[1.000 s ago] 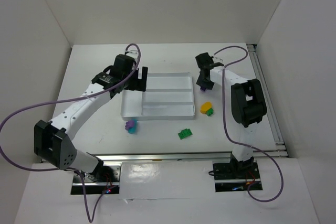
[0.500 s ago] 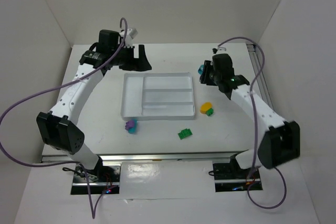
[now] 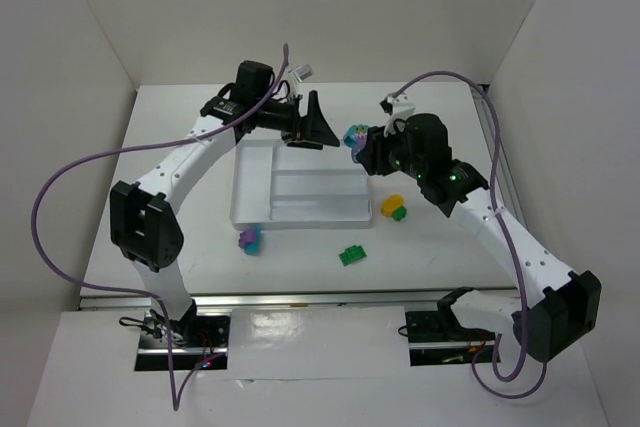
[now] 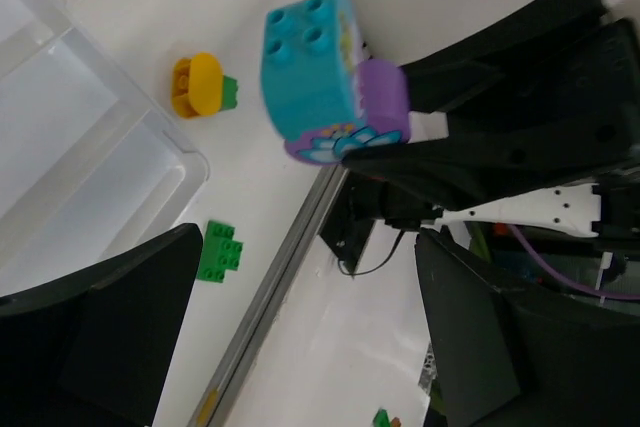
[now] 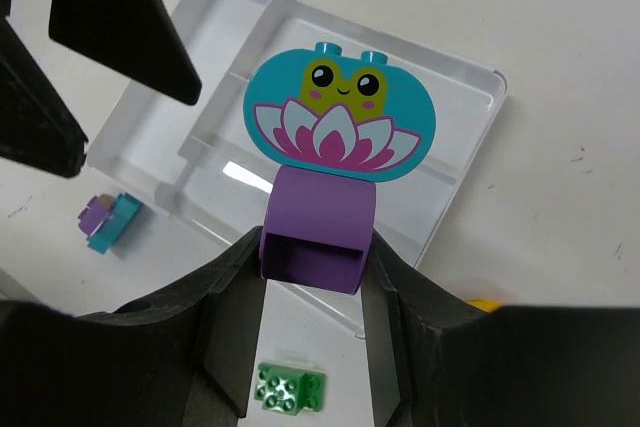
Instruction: Sort the legos into containers by color
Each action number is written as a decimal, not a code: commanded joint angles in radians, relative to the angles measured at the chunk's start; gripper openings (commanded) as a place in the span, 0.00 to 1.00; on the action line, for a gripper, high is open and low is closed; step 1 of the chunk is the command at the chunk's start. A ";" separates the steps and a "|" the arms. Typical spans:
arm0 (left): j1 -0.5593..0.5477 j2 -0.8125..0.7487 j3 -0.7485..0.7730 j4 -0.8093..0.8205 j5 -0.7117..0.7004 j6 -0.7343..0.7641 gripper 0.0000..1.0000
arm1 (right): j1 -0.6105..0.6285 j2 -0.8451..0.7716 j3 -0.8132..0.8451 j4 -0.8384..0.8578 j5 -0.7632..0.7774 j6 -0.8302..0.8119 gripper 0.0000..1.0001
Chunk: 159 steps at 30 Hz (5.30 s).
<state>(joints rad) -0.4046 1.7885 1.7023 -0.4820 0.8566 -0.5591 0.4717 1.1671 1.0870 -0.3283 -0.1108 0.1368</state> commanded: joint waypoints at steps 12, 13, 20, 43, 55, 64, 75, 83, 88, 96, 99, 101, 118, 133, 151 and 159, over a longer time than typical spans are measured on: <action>-0.011 0.101 0.040 0.132 0.033 -0.079 0.97 | 0.105 0.008 0.033 -0.044 0.056 -0.036 0.01; -0.020 0.101 0.040 0.132 0.033 -0.079 0.97 | 0.105 0.008 0.033 -0.044 0.065 -0.036 0.01; -0.020 0.134 0.040 0.161 0.030 -0.107 0.91 | 0.105 0.019 0.042 -0.064 0.056 -0.045 0.01; -0.048 0.172 0.000 0.315 0.187 -0.237 0.51 | 0.114 0.046 0.034 -0.064 0.046 -0.063 0.01; -0.005 0.178 0.040 0.275 0.136 -0.239 0.00 | 0.114 0.019 0.013 -0.064 0.109 -0.063 0.00; 0.179 0.071 0.011 0.151 -0.013 -0.176 0.00 | 0.114 -0.026 -0.015 -0.074 0.128 -0.054 0.00; 0.250 -0.124 -0.073 -0.124 -0.551 0.040 0.00 | 0.114 -0.017 -0.047 -0.029 0.163 -0.022 0.00; 0.171 -0.186 -0.272 -0.098 -0.800 0.096 0.00 | 0.114 0.081 -0.012 0.005 0.293 0.109 0.00; 0.227 -0.161 -0.348 -0.020 -0.709 0.096 0.00 | 0.114 0.129 0.013 0.017 0.261 0.149 0.00; 0.236 -0.063 -0.368 0.080 -0.758 0.087 0.00 | 0.123 0.171 0.040 -0.003 0.295 0.198 0.00; 0.236 -0.002 -0.343 0.092 -0.748 0.087 0.00 | 0.123 0.171 0.040 0.017 0.312 0.221 0.00; 0.236 0.011 -0.343 0.092 -0.737 0.087 0.00 | 0.123 0.195 0.050 0.006 0.322 0.221 0.00; 0.236 -0.190 -0.245 -0.023 -0.706 0.103 0.99 | 0.123 0.512 0.280 0.037 0.355 0.276 0.00; 0.207 -0.402 -0.429 -0.178 -0.743 0.195 1.00 | 0.123 0.804 0.480 0.078 0.430 0.299 0.39; 0.139 -0.488 -0.411 -0.178 -0.831 0.162 0.93 | 0.151 0.191 -0.077 -0.164 0.438 0.382 0.82; 0.093 -0.437 -0.346 -0.165 -0.792 0.153 0.93 | 0.421 0.209 -0.197 -0.241 0.367 0.402 0.77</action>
<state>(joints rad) -0.3004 1.3346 1.3121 -0.6685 0.0471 -0.3973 0.8261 1.3231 0.8654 -0.5148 0.2623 0.5308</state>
